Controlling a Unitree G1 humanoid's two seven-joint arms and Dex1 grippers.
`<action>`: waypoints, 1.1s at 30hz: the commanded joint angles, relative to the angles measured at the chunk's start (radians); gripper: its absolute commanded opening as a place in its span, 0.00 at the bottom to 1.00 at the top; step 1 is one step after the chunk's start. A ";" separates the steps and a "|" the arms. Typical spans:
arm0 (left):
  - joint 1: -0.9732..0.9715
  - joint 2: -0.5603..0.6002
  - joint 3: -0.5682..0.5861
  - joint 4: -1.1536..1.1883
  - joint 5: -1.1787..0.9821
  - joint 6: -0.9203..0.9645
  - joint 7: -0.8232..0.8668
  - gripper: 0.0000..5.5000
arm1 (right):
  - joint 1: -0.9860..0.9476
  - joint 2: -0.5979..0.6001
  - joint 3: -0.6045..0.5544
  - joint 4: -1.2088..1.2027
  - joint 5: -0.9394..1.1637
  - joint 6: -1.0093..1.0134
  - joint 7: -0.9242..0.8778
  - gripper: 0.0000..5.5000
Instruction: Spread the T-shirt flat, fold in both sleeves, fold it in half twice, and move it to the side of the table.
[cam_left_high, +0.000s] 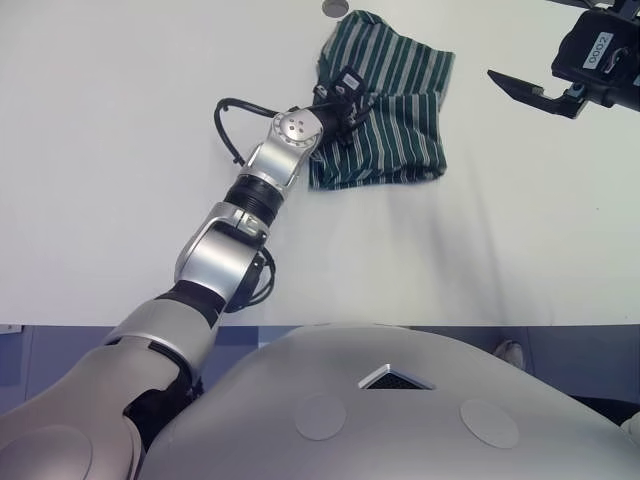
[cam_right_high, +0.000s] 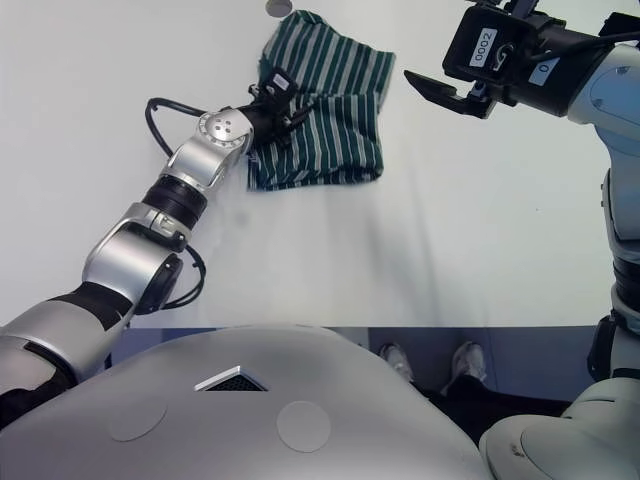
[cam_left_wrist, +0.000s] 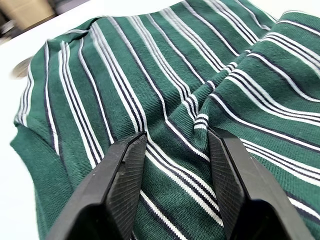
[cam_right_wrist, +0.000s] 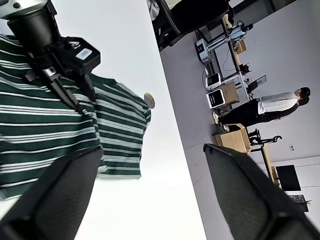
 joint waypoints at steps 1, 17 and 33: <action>0.168 0.036 -0.008 -0.332 -0.006 0.223 -0.033 0.38 | -0.024 0.054 -0.005 0.040 0.015 -0.048 0.008 0.69; 0.191 0.794 -0.242 -0.785 0.450 -0.538 -0.409 0.60 | -0.280 0.138 0.322 1.129 -0.701 -1.279 -0.335 0.96; 0.225 0.664 -0.337 -0.549 0.668 -0.862 -0.310 0.73 | -0.439 0.195 0.696 1.422 -1.249 -1.519 -0.986 0.98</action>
